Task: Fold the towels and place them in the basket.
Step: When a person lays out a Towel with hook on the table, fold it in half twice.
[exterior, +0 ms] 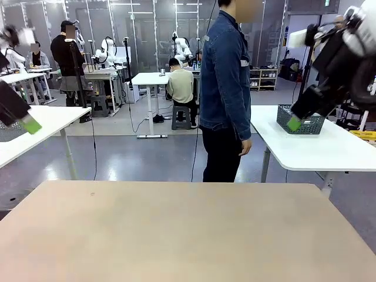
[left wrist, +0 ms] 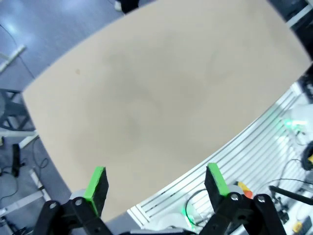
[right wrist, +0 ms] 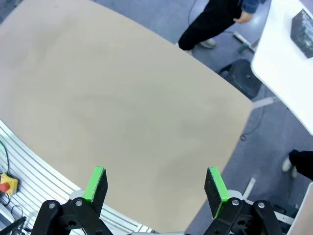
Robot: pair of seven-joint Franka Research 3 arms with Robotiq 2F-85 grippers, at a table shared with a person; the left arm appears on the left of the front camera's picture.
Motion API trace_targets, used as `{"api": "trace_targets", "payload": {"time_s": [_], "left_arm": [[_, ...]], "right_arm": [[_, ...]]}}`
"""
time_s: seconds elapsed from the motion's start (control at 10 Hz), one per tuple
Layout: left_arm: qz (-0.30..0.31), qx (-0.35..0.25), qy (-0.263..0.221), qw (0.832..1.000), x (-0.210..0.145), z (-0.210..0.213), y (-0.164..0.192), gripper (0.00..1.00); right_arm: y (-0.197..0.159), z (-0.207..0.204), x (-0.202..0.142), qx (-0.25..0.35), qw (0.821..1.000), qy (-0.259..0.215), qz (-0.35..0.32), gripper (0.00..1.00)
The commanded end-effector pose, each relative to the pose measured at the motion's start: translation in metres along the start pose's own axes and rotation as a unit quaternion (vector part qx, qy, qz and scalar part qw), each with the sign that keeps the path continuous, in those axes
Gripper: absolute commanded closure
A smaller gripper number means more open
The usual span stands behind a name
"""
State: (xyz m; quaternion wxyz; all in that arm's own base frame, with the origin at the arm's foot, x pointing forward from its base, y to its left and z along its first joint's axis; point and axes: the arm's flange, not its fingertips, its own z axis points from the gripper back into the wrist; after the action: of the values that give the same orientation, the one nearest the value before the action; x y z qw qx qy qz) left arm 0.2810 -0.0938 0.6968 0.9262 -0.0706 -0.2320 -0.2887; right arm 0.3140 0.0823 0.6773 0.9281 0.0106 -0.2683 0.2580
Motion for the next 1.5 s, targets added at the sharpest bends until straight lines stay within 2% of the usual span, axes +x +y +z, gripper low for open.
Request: {"api": "trace_targets", "payload": {"time_s": [0.0, 0.2, 0.8, 1.0, 1.1, 1.4], "left_arm": [[0.008, 0.004, -0.009, 1.000, 0.004, 0.018, -0.002, 0.00], [0.012, 0.011, -0.030, 0.999, -0.002, 0.042, -0.005, 0.00], [0.017, 0.025, -0.078, 0.997, -0.018, 0.072, -0.010, 0.00], [0.011, 0.016, -0.074, 0.997, -0.026, 0.071, -0.009, 0.00], [0.013, 0.030, -0.072, 0.997, -0.017, 0.076, -0.007, 0.00], [0.013, 0.030, -0.072, 0.997, -0.017, 0.076, -0.007, 0.00]], "right_arm": [[0.004, 0.022, -0.002, -0.030, 1.000, 0.003, -0.007, 0.00], [0.003, 0.050, -0.007, -0.050, 0.999, -0.005, -0.013, 0.00], [0.002, 0.074, -0.016, -0.060, 0.998, -0.026, -0.019, 0.00], [0.001, 0.069, -0.017, -0.049, 0.999, -0.015, -0.005, 0.00], [0.000, 0.074, -0.014, -0.046, 0.998, -0.033, -0.006, 0.00], [0.000, 0.074, -0.014, -0.046, 0.998, -0.033, -0.006, 0.00]]}}
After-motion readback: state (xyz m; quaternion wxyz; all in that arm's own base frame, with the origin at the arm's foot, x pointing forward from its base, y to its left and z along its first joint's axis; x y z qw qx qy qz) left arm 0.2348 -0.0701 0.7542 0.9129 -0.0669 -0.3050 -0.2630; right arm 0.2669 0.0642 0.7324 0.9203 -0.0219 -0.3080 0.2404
